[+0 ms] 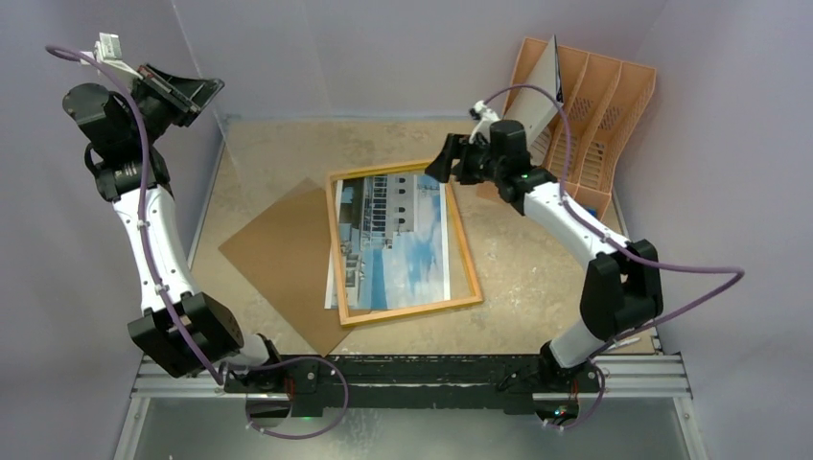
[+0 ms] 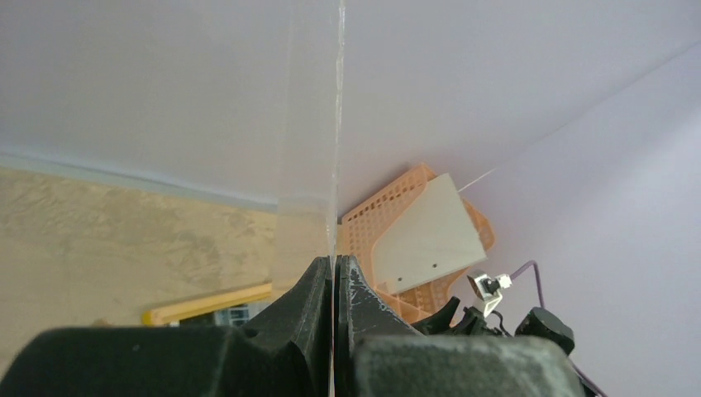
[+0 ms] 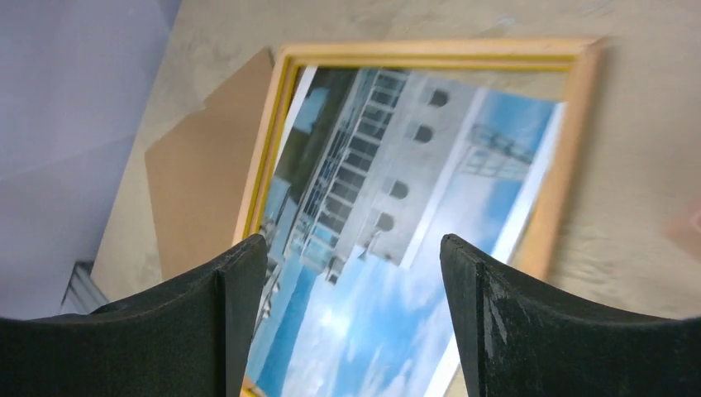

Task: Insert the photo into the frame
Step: Move the photo frame to the center of the board, then place the photo frame item in the photo frame.

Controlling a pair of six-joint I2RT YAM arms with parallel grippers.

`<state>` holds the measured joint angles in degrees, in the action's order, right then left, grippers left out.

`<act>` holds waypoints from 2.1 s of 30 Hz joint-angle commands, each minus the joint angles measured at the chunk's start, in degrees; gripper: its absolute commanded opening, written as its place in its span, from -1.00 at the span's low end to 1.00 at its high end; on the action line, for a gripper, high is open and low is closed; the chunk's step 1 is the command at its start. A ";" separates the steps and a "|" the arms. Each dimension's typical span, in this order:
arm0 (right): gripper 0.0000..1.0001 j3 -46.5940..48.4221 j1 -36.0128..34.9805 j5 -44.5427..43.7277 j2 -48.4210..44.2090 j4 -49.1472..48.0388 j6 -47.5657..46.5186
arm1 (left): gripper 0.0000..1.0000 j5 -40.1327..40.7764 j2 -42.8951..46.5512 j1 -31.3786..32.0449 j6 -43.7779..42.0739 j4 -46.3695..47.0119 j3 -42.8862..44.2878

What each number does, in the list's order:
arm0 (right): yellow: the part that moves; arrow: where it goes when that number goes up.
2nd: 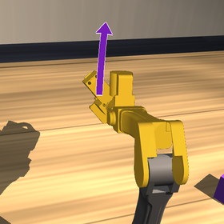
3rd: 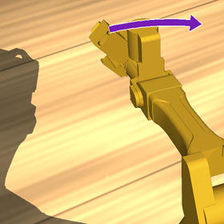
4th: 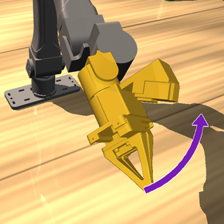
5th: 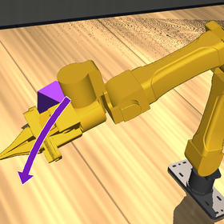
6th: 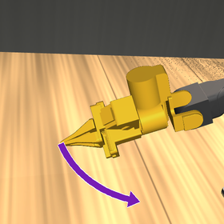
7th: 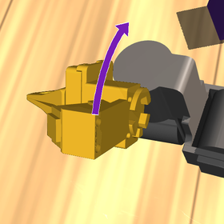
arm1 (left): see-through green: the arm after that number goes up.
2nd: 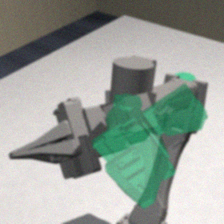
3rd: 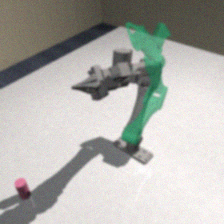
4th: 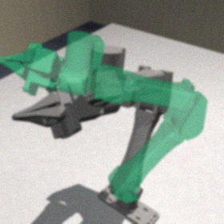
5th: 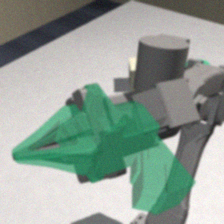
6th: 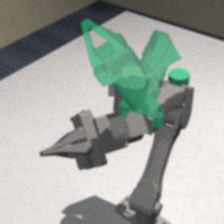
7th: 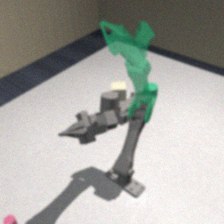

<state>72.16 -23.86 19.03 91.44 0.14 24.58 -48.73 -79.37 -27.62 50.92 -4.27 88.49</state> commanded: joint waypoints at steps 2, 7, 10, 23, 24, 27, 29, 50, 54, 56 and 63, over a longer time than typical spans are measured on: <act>0.70 1.76 2.64 5.79 -6.66 -6.47 6.21 | -1.00 -5.12 -1.86 2.99 13.72 20.22 0.85; 0.98 3.61 3.00 7.32 -8.71 -18.97 19.77 | -1.00 -6.04 -3.18 9.01 19.81 26.50 2.73; 0.98 6.59 3.77 8.42 -7.65 -24.23 24.61 | -1.00 -7.22 -3.87 10.09 27.84 34.88 3.21; 0.94 25.74 8.31 29.04 3.49 -37.86 30.91 | -1.00 -8.42 -4.30 11.57 45.55 48.40 7.31; 0.94 26.30 8.30 29.65 4.14 -37.23 31.32 | -1.00 -8.40 -4.22 11.69 45.91 48.89 7.63; 0.94 26.26 8.26 28.42 4.36 -34.40 30.49 | -1.00 -8.23 -4.28 12.04 47.44 50.77 8.25; 0.95 27.18 8.27 26.52 4.64 -32.20 29.19 | -1.00 -8.26 -4.30 12.27 48.89 52.59 8.28; 0.07 22.87 6.79 36.81 1.76 -57.97 47.24 | -1.00 -9.01 -4.91 12.65 47.43 49.53 8.30; -0.22 23.37 6.73 37.66 2.59 -59.18 49.61 | -1.00 -9.59 -4.91 12.63 47.28 49.54 7.57; -0.30 23.11 6.75 37.55 2.61 -58.64 49.73 | -1.00 -9.76 -4.89 12.67 47.05 49.54 7.07; -1.00 18.42 6.93 35.78 0.89 -50.77 48.12 | -0.42 -10.62 -4.05 12.59 39.30 41.30 2.84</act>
<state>93.67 -16.88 55.13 94.96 -53.98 73.47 -59.33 -84.36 -15.22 96.84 43.03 93.78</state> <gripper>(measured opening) 0.018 0.184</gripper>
